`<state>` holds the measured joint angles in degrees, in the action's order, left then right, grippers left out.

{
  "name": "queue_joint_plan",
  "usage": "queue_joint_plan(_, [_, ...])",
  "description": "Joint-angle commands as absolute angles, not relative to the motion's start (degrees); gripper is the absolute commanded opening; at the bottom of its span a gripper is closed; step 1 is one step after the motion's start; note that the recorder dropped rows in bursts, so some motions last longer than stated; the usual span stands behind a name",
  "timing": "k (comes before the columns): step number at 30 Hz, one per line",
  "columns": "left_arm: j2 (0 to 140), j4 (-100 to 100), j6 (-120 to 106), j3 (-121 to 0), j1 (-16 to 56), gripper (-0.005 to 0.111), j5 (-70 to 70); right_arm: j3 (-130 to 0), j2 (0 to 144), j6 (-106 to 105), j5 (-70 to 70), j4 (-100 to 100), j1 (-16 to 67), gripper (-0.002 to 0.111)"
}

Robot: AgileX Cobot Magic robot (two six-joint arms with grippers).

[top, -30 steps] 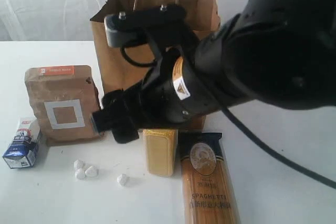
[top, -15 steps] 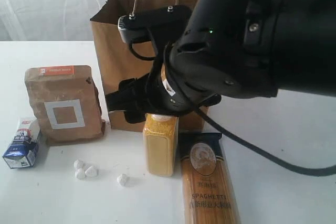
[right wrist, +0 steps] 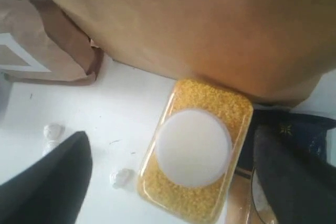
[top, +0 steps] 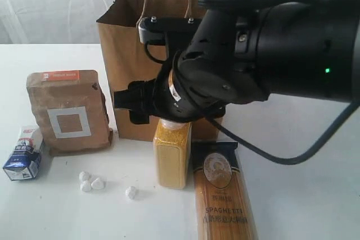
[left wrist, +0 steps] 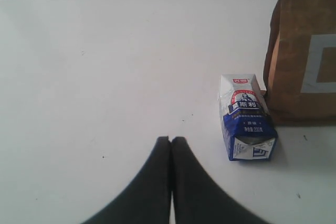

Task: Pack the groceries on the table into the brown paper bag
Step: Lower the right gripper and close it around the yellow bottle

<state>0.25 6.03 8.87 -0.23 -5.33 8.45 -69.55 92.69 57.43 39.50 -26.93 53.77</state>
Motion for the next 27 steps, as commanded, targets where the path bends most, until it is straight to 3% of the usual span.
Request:
queue_joint_plan(1, [0.00, 5.83, 9.02, 0.00, -4.99, 0.000, 8.41, -69.92, 94.52, 57.91, 40.91, -29.35, 53.48, 0.077])
queue_joint_plan(27, [0.00, 5.83, 9.02, 0.00, -4.99, 0.000, 8.52, -69.09, 99.82, 64.23, 42.06, -30.22, 53.11, 0.077])
